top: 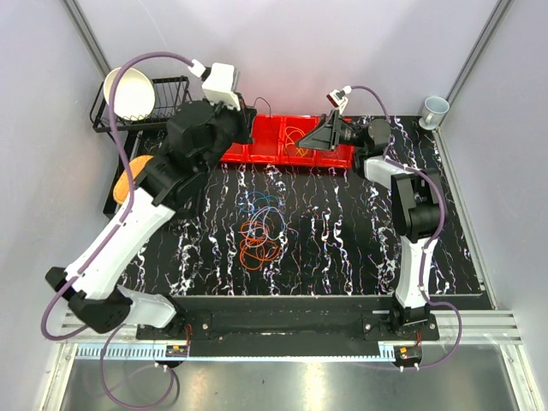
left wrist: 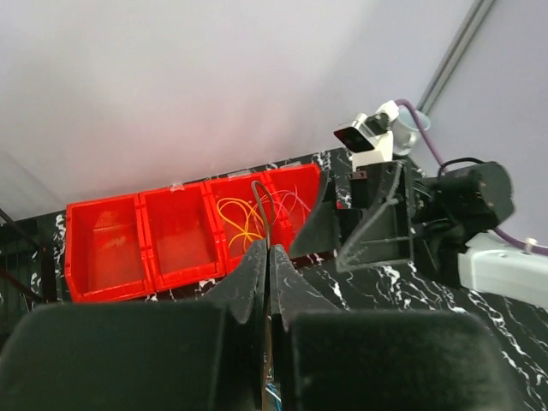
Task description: Untangle the cables
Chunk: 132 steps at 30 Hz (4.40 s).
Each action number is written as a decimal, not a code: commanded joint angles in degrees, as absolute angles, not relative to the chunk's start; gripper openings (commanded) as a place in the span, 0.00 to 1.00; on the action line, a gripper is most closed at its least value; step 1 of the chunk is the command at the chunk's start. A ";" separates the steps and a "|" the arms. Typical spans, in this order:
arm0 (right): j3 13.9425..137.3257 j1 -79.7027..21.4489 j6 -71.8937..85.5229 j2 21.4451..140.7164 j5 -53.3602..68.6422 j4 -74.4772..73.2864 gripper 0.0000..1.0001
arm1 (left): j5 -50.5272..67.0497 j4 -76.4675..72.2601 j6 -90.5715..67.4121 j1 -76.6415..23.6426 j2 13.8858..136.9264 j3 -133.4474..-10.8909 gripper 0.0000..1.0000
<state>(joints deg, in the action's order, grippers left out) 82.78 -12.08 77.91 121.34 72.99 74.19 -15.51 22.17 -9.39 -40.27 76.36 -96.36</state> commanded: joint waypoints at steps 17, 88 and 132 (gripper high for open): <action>81.92 -15.91 71.20 117.25 68.21 87.72 1.00 | -10.73 17.58 -11.77 -37.27 77.26 -99.23 0.00; 88.07 -22.06 74.71 121.11 76.29 85.79 0.00 | -36.66 23.64 -16.09 -37.26 98.09 -119.53 0.28; 85.78 -21.97 41.04 111.97 63.19 39.81 0.00 | -24.25 14.95 -9.32 -45.61 92.37 -84.38 0.59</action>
<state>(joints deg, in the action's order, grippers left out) 85.47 -21.54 40.40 114.48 61.82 37.28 -22.70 20.58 -10.33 -45.34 91.29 -84.58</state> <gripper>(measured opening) 0.014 0.621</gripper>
